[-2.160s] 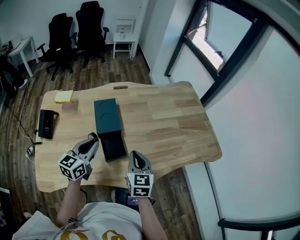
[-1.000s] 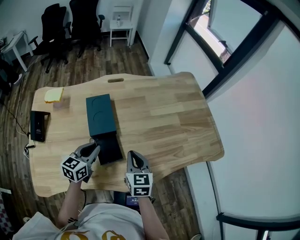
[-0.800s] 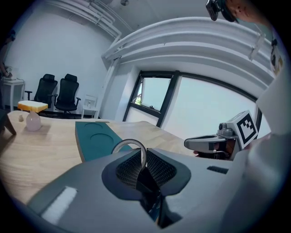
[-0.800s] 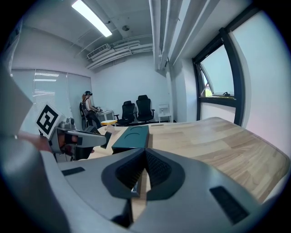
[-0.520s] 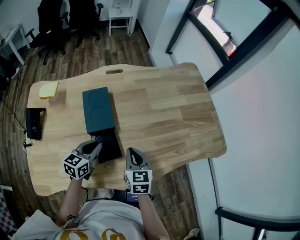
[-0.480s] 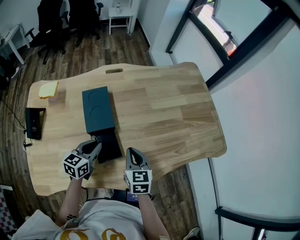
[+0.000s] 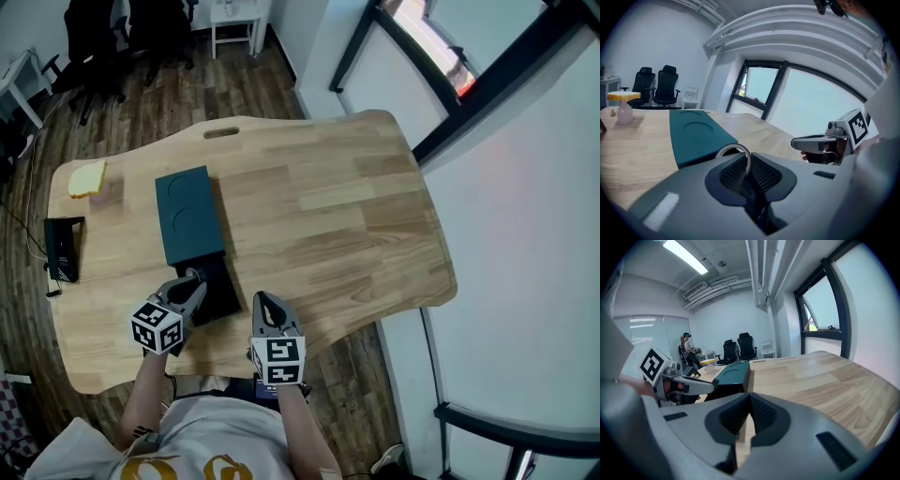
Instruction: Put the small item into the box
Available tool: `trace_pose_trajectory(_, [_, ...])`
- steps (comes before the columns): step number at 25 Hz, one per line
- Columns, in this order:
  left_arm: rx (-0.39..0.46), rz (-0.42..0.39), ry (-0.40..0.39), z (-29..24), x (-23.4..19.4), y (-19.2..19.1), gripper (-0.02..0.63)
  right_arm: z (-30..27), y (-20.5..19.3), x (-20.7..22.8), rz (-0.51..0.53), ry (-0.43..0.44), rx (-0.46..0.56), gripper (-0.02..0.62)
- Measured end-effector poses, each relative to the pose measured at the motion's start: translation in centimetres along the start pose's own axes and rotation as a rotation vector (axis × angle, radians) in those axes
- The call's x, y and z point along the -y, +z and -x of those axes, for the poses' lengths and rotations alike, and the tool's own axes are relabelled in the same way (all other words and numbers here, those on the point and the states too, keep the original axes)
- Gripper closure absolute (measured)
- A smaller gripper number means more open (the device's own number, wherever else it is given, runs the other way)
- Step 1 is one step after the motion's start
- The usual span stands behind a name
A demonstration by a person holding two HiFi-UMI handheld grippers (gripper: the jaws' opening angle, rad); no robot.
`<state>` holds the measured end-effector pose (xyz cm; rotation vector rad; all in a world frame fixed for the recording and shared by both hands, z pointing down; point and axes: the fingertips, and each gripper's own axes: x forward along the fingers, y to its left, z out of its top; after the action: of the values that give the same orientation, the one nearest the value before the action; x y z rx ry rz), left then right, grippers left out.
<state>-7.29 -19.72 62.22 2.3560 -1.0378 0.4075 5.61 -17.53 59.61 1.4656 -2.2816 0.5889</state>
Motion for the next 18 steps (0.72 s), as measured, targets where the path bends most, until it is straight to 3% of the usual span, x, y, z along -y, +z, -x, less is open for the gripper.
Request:
trace_pose_trajectory(11, [-0.093,-0.037,0.003,-1.7,-0.1,-1.5,0.565,-0.3,-1.2,1.0,-0.031,0.008,-0.031,0.591])
trace_pose_trajectory(18, [-0.201,-0.139,-0.01,-2.5,0.1,-3.0,0.565,-0.5,-2.3,2.9,-0.041,-0.014,-0.06,0.591])
